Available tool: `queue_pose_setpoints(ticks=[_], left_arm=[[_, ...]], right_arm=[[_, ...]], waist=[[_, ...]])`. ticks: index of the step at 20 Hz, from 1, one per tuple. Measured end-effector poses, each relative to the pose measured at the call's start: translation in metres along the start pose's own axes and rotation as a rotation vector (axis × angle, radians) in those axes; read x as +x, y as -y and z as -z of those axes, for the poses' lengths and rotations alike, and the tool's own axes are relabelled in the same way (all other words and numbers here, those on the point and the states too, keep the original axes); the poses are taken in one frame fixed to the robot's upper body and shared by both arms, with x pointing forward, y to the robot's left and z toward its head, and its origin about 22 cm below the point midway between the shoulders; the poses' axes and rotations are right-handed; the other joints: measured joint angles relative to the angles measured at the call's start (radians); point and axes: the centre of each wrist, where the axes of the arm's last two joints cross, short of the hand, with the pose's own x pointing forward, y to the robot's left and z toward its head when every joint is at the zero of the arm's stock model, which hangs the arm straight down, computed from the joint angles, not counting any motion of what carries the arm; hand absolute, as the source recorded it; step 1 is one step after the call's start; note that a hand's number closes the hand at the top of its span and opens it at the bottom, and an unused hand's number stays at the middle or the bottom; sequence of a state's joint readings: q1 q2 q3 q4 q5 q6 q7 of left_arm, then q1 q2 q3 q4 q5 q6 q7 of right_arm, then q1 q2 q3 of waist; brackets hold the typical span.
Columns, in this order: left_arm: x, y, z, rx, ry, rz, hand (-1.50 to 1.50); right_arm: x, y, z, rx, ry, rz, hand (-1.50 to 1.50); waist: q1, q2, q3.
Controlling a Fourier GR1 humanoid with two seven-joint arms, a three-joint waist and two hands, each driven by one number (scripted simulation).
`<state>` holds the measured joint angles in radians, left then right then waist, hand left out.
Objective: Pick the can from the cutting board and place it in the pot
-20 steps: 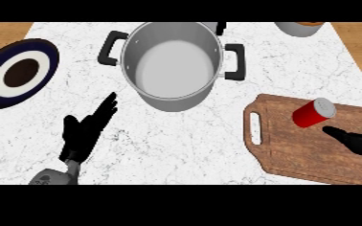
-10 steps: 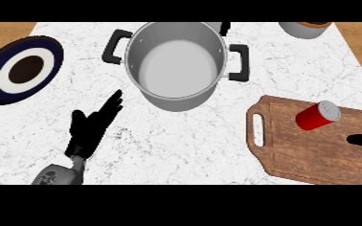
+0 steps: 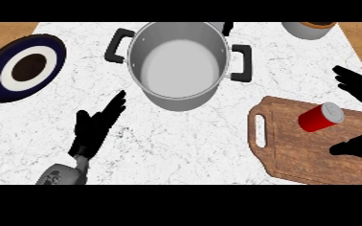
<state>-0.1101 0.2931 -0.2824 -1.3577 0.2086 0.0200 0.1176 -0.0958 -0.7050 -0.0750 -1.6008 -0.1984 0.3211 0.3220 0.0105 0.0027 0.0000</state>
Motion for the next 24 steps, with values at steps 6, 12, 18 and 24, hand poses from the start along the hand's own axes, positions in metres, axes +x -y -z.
queue_pose_setpoints(ticks=[6,12,18,24], left_arm=[[-0.006,0.001,-0.008,0.009,0.006,0.004,0.00],[-0.004,-0.006,0.001,0.005,0.000,0.000,0.00],[-0.001,-0.008,0.005,0.007,0.001,-0.003,0.00],[-0.002,-0.006,0.001,0.011,0.004,0.003,0.00]], right_arm=[[-0.036,-0.003,0.015,0.021,-0.040,-0.045,-1.50],[-0.063,0.006,0.023,-0.026,-0.012,-0.036,-1.50],[-0.089,0.009,0.022,0.008,0.044,0.074,-1.50],[-0.106,-0.001,0.023,0.044,0.107,0.229,-1.50]], waist=[[-0.005,-0.001,0.001],[-0.008,-0.002,0.000],[-0.008,-0.002,0.000],[-0.009,-0.003,0.000]])
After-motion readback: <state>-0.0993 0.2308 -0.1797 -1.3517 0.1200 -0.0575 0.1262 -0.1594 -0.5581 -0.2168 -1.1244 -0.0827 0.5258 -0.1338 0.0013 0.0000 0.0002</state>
